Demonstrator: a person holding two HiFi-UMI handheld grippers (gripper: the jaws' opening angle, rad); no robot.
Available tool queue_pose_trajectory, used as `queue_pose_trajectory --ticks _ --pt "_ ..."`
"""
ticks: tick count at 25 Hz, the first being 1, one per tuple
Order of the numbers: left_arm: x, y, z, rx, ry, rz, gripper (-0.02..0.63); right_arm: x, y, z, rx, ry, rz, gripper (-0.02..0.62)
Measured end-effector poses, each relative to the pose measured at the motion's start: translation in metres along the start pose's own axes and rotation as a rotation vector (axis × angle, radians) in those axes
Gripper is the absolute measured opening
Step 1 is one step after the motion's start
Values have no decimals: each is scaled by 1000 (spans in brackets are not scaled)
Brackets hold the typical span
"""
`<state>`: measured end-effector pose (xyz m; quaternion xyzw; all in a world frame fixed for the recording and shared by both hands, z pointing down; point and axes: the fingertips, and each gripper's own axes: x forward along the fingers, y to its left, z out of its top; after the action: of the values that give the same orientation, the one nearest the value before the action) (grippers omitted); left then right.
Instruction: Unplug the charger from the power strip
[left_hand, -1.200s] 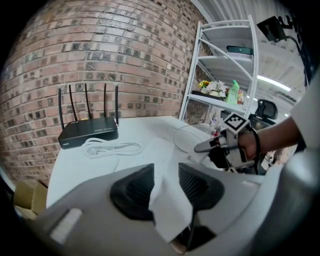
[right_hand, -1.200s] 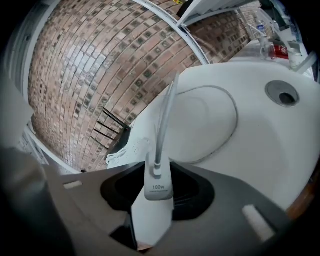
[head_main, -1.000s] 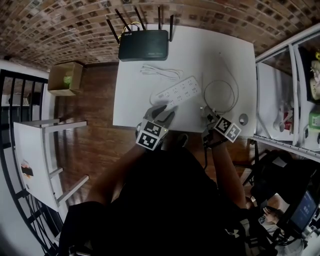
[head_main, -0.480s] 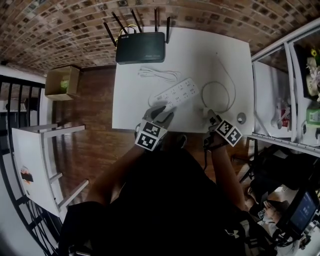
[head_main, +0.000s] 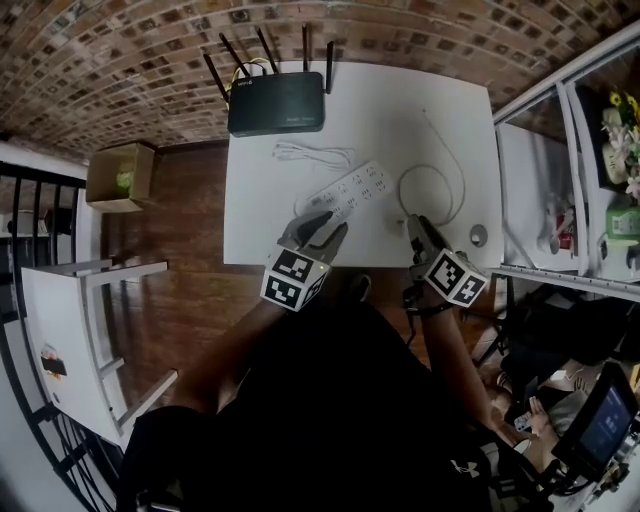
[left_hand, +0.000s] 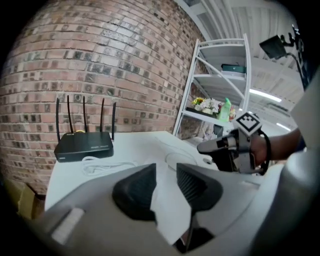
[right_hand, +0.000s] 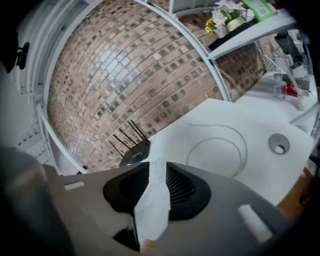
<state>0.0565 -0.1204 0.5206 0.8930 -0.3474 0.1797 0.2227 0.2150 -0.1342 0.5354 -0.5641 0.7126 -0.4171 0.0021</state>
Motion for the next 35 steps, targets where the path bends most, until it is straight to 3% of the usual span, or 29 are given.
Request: queue_pose_trajectory --ticks 5,10,14,21,35 --pt "-23 -12 39 -6 -120 -26 69 -13 65 16 -188 -33 128 19" --pt "-43 -22 69 -7 -208 -42 12 -26 122 27 -444 -95 214 11" --pt "-53 -31 83 33 -247 -45 5 -33 149 31 -555 -134 252 11" --pt "-59 -38 91 41 -266 -59 5 -40 173 30 -609 -137 292 11" --pt "-55 -39 89 41 -266 -56 5 -40 169 27 -625 -148 292 11"
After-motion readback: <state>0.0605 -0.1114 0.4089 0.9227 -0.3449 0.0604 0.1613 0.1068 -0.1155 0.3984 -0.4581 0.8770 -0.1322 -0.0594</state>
